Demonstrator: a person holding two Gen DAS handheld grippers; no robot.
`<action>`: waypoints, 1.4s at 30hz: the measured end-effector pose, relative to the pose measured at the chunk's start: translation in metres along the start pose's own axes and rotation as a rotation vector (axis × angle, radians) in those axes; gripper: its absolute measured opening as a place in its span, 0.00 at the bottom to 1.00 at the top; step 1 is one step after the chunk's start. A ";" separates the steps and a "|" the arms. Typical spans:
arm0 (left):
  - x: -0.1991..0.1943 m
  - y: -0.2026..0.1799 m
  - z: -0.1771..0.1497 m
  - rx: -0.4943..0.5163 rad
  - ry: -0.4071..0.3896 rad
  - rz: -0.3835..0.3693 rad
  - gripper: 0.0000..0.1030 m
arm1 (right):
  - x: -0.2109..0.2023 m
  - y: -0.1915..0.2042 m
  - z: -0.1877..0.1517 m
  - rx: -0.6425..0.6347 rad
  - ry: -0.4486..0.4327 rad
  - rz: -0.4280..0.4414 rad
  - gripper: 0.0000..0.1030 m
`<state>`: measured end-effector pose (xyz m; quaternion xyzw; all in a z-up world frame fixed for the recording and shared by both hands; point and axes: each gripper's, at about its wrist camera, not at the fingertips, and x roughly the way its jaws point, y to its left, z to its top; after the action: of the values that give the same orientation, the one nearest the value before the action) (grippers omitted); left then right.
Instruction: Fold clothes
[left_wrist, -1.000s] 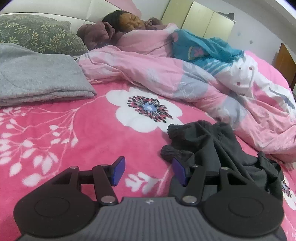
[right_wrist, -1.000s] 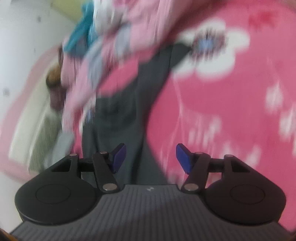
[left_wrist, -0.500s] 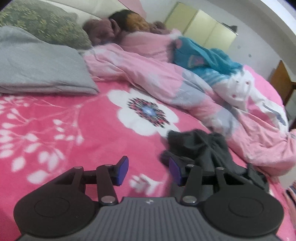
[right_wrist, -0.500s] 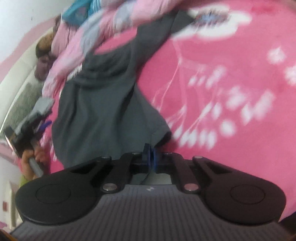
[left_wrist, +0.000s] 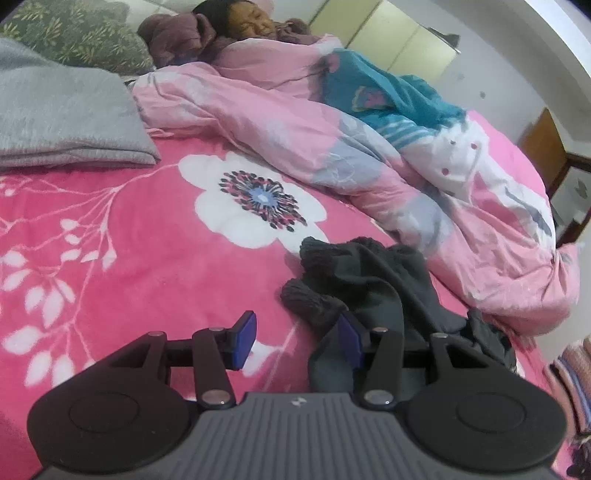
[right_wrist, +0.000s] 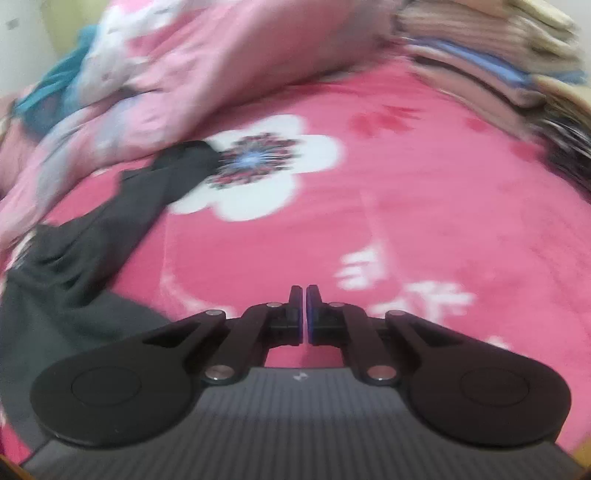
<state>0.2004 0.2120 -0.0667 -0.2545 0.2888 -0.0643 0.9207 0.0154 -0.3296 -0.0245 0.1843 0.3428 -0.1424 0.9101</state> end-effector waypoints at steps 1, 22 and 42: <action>0.001 0.001 0.001 -0.011 -0.003 0.001 0.48 | -0.005 0.022 -0.005 -0.068 -0.014 0.058 0.04; 0.004 0.017 0.008 -0.060 0.023 -0.008 0.49 | 0.042 0.231 -0.065 -0.512 0.063 0.535 0.01; 0.062 -0.020 0.003 -0.161 0.101 -0.054 0.28 | 0.109 0.112 -0.044 0.042 0.156 0.579 0.01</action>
<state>0.2541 0.1797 -0.0859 -0.3317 0.3320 -0.0784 0.8795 0.1124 -0.2256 -0.1023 0.3036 0.3419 0.1305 0.8797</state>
